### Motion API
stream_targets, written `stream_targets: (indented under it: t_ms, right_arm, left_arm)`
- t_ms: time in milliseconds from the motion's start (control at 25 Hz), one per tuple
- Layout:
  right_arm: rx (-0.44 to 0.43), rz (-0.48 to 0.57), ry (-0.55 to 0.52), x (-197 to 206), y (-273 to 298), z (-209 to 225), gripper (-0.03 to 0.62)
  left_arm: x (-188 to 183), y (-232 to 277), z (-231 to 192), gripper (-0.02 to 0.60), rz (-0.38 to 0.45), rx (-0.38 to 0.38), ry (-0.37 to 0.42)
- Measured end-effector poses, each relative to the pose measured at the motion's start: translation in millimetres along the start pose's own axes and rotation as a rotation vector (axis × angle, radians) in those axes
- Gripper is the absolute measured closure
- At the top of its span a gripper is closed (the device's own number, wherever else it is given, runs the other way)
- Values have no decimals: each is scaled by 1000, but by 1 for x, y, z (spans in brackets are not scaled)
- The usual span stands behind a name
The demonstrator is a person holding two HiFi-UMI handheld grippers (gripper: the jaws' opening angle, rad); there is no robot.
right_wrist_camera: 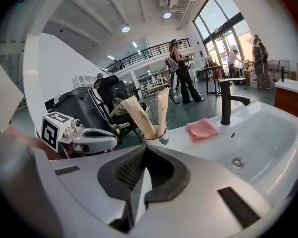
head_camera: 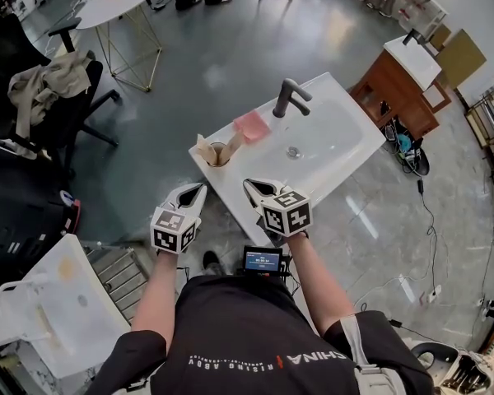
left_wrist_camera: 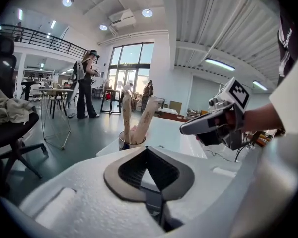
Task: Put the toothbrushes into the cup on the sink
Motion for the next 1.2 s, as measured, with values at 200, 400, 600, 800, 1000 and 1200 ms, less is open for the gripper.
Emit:
stream_targets:
  t_ms: [200, 400, 600, 800, 1000, 1200]
  right_arm:
    - [-2, -8, -28, 2, -4, -7, 585]
    - [1, -26, -77, 3, -5, -15, 587]
    - [7, -20, -88, 1, -7, -18, 587]
    - [12, -17, -84, 0, -10, -18, 587]
    - [16, -12, -79, -3, -10, -15, 587]
    - [17, -13, -79, -4, -8, -13, 588]
  left_arm:
    - [1, -3, 12, 571, -14, 32, 16]
    - [0, -6, 16, 572, -12, 43, 22]
    - [0, -8, 17, 572, -14, 44, 18]
    - [0, -9, 19, 572, -18, 39, 19]
    - [0, -9, 18, 572, -24, 33, 24]
    - [-3, -7, 19, 572, -16, 37, 19]
Point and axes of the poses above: the fingertips, and each gripper's own axes: y forward along the fingers, z to its right, x out of its underside, the point moved 3 cm from there along -y, backward along the fingers, and after that the axes turned 5 degrees about -z, right-handed, at the moved point
